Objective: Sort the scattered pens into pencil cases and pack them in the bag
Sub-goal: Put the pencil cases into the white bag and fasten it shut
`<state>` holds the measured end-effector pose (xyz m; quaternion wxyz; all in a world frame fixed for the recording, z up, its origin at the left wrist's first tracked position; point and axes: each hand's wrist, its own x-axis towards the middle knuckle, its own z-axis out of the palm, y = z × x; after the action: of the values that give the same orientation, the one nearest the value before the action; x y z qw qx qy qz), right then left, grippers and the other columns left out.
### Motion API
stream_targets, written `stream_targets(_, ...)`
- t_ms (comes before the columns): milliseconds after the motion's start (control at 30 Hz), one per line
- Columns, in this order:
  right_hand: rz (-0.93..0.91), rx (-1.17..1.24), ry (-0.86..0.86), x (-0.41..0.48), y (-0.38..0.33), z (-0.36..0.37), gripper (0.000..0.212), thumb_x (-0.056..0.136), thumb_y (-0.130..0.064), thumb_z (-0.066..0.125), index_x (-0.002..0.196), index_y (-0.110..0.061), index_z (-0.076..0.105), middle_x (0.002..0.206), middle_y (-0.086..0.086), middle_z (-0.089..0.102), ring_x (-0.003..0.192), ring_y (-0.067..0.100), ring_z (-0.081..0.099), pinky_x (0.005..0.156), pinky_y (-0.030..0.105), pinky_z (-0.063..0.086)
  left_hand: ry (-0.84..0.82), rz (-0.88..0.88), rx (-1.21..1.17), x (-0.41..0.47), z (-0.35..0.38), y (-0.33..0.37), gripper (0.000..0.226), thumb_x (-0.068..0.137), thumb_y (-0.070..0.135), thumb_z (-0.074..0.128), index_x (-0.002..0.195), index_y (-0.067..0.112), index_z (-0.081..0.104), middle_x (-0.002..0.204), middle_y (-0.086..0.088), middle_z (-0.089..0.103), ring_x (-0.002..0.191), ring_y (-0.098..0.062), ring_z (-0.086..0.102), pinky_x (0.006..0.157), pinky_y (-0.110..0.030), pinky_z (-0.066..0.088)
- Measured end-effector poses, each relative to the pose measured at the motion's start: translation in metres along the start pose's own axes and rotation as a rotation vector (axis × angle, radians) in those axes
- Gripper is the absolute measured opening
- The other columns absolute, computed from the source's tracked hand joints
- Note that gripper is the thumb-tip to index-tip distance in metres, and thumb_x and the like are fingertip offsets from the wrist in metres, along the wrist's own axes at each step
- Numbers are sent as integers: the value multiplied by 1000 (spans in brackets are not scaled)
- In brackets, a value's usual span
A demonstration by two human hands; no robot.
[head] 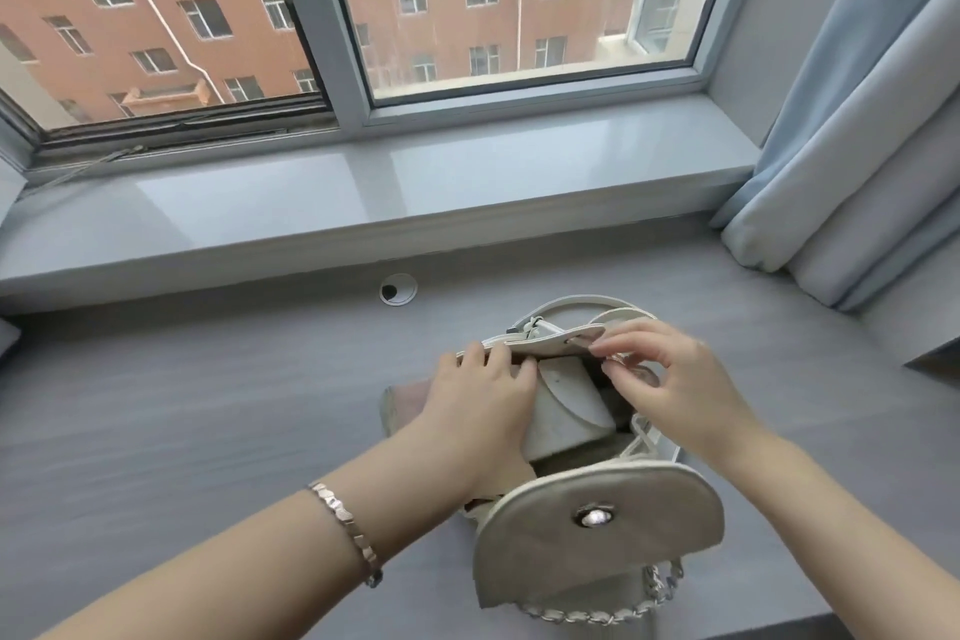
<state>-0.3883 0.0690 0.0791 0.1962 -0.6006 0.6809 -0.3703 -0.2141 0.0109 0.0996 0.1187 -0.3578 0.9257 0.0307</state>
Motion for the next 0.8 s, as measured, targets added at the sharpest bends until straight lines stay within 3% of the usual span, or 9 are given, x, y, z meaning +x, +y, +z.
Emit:
stream_targets(67,-90,-105,-87,-3,8,-1,12,75,-15,67,85,-15,74,97,-10,65,98,4,53,91,4,35,94,5,-33,2,9,3,76,58,60,34,105,9,65,90,-6,64,82,-28,62,70,-30,47)
stream_targets(133,-115,-179,-182,-7,16,0,27,72,-33,60,91,-19,72,106,-13,60,107,5,42,99,4,25,198,16,-21,7,15,6,66,43,59,52,86,13,71,72,1,65,66,-23,63,59,-25,50)
stream_targets(200,-85,-184,-194,-9,16,0,32,71,-35,59,95,-19,71,110,-8,60,109,6,36,101,3,19,216,35,-14,12,18,9,68,28,47,68,87,13,71,71,2,65,65,-22,63,58,-25,50)
stream_targets(267,-131,-241,-173,-6,8,2,31,71,-33,59,95,-17,71,106,-3,65,107,10,40,101,11,24,219,30,-21,13,19,8,66,29,44,72,87,13,71,71,4,65,66,-21,64,58,-24,50)
stream_targets(333,-247,-323,-278,-2,-1,7,39,69,-33,64,104,-17,67,108,-4,65,108,11,45,99,21,32,228,19,-64,9,22,3,63,35,48,71,88,15,70,73,6,65,68,-19,64,59,-23,51)
stream_targets(467,-160,-249,-494,3,-10,8,84,62,-43,76,136,-27,39,134,-16,42,126,-1,32,106,15,25,190,44,-182,-1,17,-2,69,50,58,64,104,15,64,90,5,67,85,-21,64,72,-26,49)
stream_targets(600,-168,-337,-566,7,-13,-1,92,65,-45,73,142,-26,27,142,-17,32,131,0,26,104,11,24,180,75,-214,7,8,5,71,62,57,68,118,15,57,113,1,63,108,-22,56,90,-30,42)
stream_targets(700,-177,-479,-561,10,-13,-2,90,66,-53,65,141,-17,31,141,-8,37,130,10,34,103,18,30,188,88,-217,14,7,12,71,65,56,69,118,10,55,114,-3,62,108,-26,55,90,-31,41)
stream_targets(800,-266,-648,-524,12,-11,1,81,56,-63,50,124,-18,51,124,-5,54,116,17,50,90,28,40,93,57,-173,14,2,13,73,70,61,62,123,13,47,121,-3,54,113,-25,50,91,-33,38)
